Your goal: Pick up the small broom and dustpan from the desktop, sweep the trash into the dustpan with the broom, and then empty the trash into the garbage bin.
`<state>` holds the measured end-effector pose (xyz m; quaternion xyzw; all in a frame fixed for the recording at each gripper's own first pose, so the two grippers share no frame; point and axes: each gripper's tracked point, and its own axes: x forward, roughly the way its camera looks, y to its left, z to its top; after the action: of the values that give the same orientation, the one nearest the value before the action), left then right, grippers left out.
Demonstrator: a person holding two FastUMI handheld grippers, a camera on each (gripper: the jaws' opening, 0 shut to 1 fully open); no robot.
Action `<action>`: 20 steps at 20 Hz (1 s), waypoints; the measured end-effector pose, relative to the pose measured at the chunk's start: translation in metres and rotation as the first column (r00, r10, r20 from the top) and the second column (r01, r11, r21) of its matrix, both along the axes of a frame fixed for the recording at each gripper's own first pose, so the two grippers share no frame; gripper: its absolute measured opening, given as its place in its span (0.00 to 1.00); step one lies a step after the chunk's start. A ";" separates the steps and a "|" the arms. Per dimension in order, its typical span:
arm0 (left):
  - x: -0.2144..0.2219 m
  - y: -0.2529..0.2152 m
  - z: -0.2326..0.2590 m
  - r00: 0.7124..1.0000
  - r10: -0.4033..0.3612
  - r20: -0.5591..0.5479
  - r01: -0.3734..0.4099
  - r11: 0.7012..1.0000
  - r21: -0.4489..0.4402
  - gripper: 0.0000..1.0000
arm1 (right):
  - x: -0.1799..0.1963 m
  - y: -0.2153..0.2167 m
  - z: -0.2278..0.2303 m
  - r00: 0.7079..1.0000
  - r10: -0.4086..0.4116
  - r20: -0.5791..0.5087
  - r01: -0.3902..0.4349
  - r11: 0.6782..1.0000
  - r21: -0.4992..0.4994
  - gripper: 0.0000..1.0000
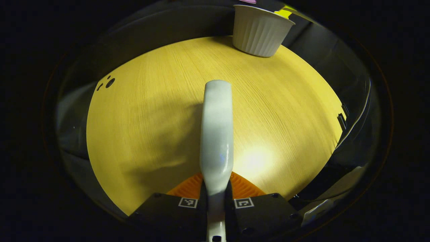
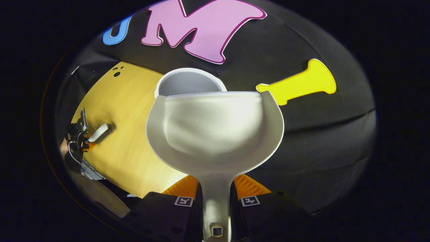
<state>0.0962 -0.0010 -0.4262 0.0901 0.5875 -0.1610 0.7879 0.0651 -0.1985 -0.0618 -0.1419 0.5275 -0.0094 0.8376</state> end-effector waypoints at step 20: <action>-0.013 -0.009 -0.013 0.993 0.106 0.045 -0.111 0.986 0.125 0.25 | -0.142 0.164 -0.252 0.996 0.032 -0.085 -0.006 0.958 0.286 0.41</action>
<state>0.0835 -0.0096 -0.4390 0.1108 0.5854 -0.0783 0.7993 -0.0773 -0.0350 -0.3138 -0.0251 0.5584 0.0810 0.8252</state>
